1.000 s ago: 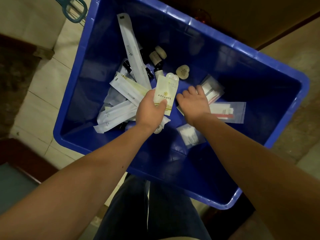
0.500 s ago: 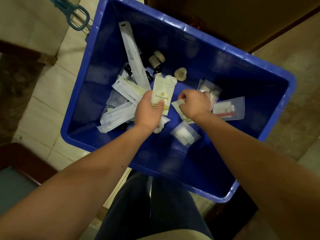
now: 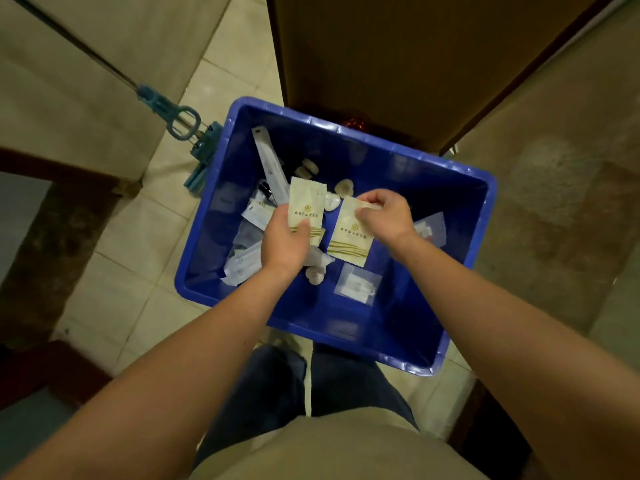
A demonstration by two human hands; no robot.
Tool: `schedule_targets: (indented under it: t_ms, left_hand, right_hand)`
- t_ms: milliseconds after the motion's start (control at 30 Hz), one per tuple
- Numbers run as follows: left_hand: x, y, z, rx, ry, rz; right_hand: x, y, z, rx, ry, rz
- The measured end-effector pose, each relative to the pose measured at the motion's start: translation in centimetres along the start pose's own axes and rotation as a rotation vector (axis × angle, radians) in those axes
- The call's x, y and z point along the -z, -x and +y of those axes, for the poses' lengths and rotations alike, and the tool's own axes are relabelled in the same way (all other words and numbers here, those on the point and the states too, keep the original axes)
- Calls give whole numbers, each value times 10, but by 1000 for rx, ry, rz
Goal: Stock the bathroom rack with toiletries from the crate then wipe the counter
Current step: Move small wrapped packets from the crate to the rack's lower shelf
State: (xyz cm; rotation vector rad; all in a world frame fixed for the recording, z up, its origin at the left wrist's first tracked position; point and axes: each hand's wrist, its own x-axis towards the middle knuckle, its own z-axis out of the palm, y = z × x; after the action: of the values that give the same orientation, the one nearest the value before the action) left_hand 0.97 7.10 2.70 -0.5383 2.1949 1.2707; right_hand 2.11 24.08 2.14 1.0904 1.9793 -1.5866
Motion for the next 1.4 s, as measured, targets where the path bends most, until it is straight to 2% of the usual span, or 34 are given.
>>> schedule_targets:
  t_ms: [133,267,400,533,667,933,1167,1400]
  left_hand:
    - [6,20,17,40,74,-98]
    - [13,43,32,4,119,-212]
    - [31,69,47,-64,126,-368]
    - [52,90,55,-217,45,-473]
    - [75,106,62,-349,-34,-524]
    - [108,136,84,-499,-92,-574]
    - [99,188,85,-552,-170,-730]
    - [70,258,69,-595,-240,-939]
  right_hand:
    - [7,33,-21,21,-174,-21]
    - [9,65,-35,60,-218,-6]
    - [10,102,-44,100,-229,115]
    - [5,139,-50,137,-272,235]
    - [-3,175,-56,200,-307,330]
    - [-24,250,-57,256,-431,549]
    - [-33,320,-21,233,-515,699]
    - [-19,381,24,224,-590,918]
